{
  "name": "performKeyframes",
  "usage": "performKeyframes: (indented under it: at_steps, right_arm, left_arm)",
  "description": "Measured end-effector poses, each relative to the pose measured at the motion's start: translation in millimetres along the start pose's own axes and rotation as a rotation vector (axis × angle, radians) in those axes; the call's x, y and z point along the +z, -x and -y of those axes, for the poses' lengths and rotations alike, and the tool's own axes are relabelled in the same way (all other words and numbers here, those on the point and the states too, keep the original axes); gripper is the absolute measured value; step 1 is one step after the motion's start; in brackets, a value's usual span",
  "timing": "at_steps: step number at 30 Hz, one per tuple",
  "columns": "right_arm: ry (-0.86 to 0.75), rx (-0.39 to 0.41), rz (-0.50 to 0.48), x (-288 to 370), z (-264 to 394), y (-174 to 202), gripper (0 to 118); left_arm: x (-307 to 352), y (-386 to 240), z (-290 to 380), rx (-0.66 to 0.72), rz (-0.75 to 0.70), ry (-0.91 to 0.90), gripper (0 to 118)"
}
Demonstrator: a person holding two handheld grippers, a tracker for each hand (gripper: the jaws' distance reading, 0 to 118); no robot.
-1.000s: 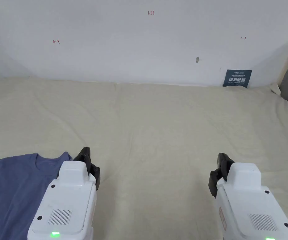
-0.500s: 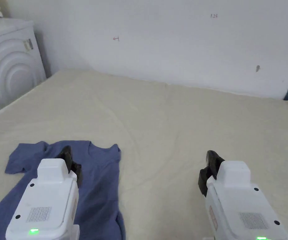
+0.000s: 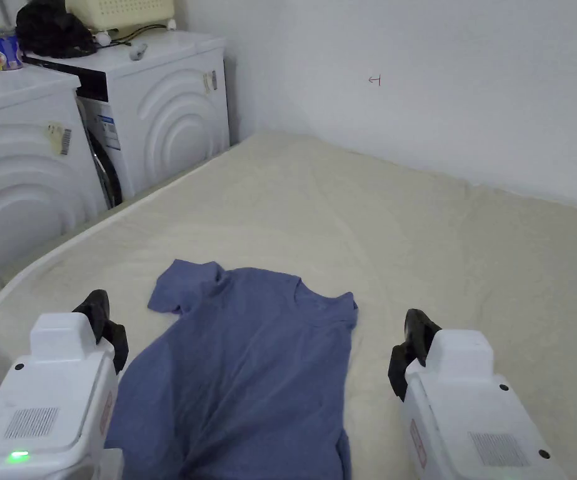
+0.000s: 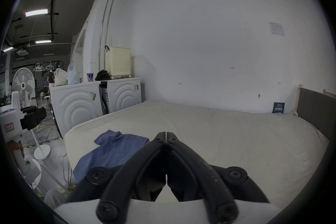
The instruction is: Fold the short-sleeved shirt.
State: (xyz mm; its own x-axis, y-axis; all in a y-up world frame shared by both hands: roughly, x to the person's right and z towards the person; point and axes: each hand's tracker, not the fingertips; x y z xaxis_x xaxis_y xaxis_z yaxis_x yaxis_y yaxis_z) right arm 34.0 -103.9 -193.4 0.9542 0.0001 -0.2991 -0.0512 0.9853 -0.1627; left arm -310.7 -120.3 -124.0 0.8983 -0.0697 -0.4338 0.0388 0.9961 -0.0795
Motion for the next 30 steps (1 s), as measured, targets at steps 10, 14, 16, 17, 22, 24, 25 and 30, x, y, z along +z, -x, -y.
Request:
performKeyframes:
  at_steps: [10, 14, 16, 17, 22, 24, 25, 30]
  right_arm:
    - [0.022, 0.018, 0.032, -1, 5, -16, 1]
    - [0.039, 0.022, 0.08, -1, 8, -30, 1]
    - [0.044, 0.021, 0.104, 0, 9, -39, 1]
    - [0.048, 0.021, 0.117, 0, 10, -44, 1]
    - [0.079, 0.017, 0.176, -3, 17, -67, 1]
    - [0.091, 0.012, 0.197, -2, 20, -76, 1]
    - [0.101, 0.012, 0.214, -1, 21, -81, 1]
    - [0.125, -0.002, 0.256, 3, 31, -102, 1]
  left_arm:
    - [-36, -14, 0, 0.042, 0.158, 0.195, 1]
    - [-66, -38, 6, 0.107, 0.258, 0.309, 21]
    - [-90, -55, 13, 0.119, 0.284, 0.451, 75]
    - [-103, -64, 20, 0.134, 0.295, 0.518, 97]
    - [-152, -104, 61, 0.147, 0.309, 0.732, 115]
    - [-164, -119, 81, 0.103, 0.303, 0.823, 114]
    - [-171, -125, 92, 0.085, 0.305, 0.866, 113]
    - [-182, -146, 138, -0.024, 0.281, 0.977, 80]
